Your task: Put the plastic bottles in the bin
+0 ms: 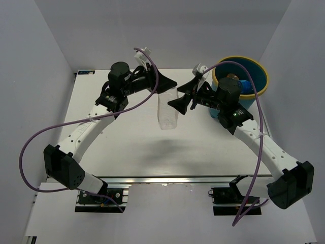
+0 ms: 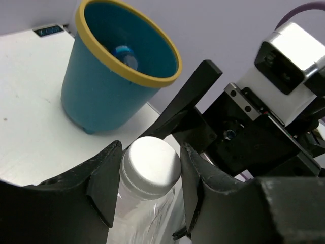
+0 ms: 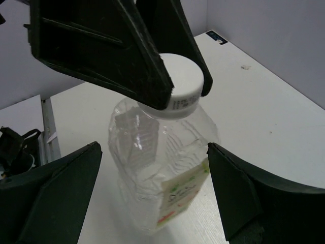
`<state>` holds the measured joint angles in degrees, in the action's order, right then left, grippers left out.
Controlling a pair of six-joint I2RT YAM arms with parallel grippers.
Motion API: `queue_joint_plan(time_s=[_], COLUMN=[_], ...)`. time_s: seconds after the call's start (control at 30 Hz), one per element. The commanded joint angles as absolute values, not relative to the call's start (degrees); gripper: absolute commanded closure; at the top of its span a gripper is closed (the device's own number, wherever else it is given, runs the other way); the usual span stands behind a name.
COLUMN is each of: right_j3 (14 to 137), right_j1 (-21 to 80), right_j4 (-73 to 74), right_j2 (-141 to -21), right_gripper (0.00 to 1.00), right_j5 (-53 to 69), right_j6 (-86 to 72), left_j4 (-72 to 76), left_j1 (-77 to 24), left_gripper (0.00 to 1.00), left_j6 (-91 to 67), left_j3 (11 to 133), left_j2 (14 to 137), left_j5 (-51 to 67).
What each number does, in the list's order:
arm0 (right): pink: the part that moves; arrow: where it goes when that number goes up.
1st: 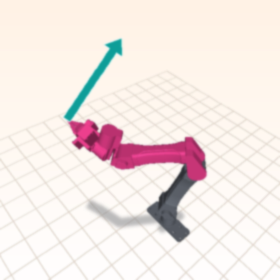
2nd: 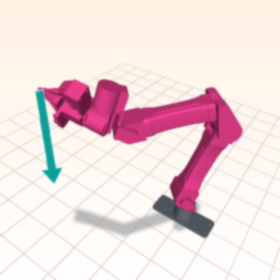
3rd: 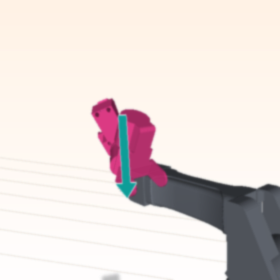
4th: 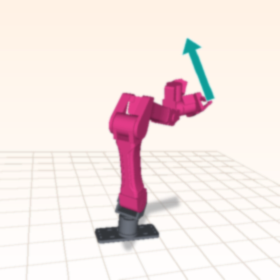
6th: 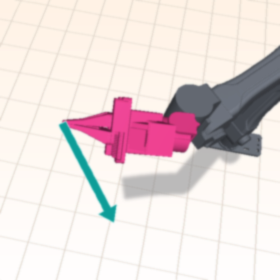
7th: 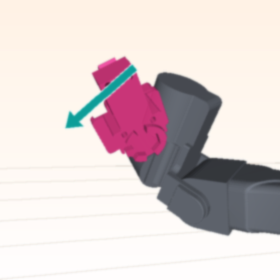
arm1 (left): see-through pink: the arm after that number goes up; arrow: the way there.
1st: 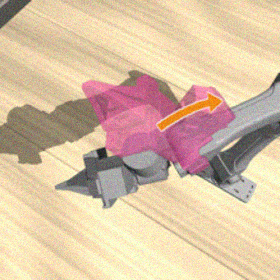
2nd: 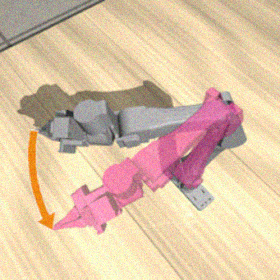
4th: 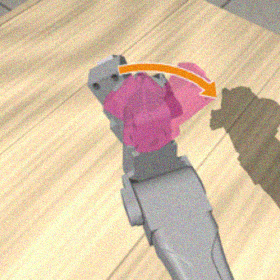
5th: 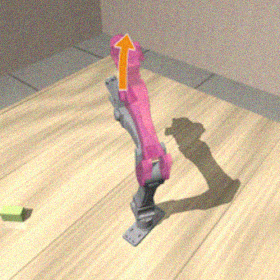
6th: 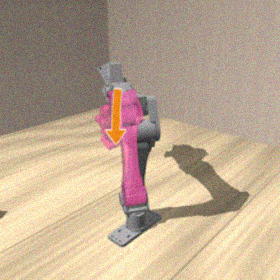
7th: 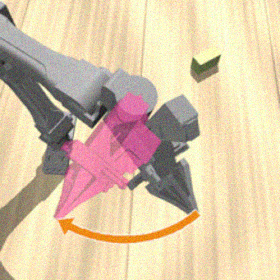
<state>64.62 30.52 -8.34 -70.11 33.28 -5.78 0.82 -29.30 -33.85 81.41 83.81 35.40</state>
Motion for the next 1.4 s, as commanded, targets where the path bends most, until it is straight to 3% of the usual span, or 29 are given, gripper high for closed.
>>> queue_joint_plan(time_s=[0.0, 0.47, 0.57, 0.67, 0.83, 0.87, 0.9, 0.97, 1.17, 1.37], right_j3=[68.55, 67.5, 68.12, 68.2, 67.94, 68.03, 68.03, 68.46, 69.43, 73.11], right_j1=[31.9, 32.34, 32.26, 32.34, 32.34, 32.26, 32.26, 32.26, 29.54, 20.06], right_j4=[-15.56, -23.47, -21.71, -19.61, -16.88, -15.57, -14.95, -13.54, -6.6, -3.87], right_j2=[-71.01, -74.88, -75.41, -74.89, -73.13, -72.95, -72.78, -72.16, -70.75, -70.4], right_gripper=[0.11, 0.12, 0.2, 0.36, 0.76, 0.79, 0.82, 0.84, 0.88, 0.91], right_j5=[29.97, 33.39, 33.93, 33.14, 29.37, 28.66, 27.7, 25.59, 21.36, 25.82], right_j6=[-6.24, -13.09, -12.92, -12.13, -12.22, -12.22, -12.13, -11.78, -11.43, -13.44], left_j4=[4.74, 13.0, 11.7, 10.02, 4.59, 3.61, 2.91, 0.45, -12.21, -16.51], left_j1=[-30.67, -33.57, -33.66, -33.66, -33.66, -33.66, -33.66, -33.66, -33.14, -27.34], left_gripper=[1.0, 1.0, 1.0, 1.0, 1.0, 0.86, 0.66, 0.04, 0.02, 0.02], left_j6=[-35.42, -40.42, -39.38, -37.8, -33.59, -32.88, -32.35, -30.68, -25.49, -25.75], left_j3=[81.39, 78.66, 79.19, 79.98, 82.09, 82.52, 83.14, 83.93, 90.7, 93.6], left_j2=[80.95, 80.42, 80.25, 79.81, 79.63, 79.63, 79.63, 79.54, 79.54, 81.03], left_j5=[37.62, 40.69, 39.99, 38.58, 33.51, 32.62, 32.09, 29.37, 10.59, 6.78])
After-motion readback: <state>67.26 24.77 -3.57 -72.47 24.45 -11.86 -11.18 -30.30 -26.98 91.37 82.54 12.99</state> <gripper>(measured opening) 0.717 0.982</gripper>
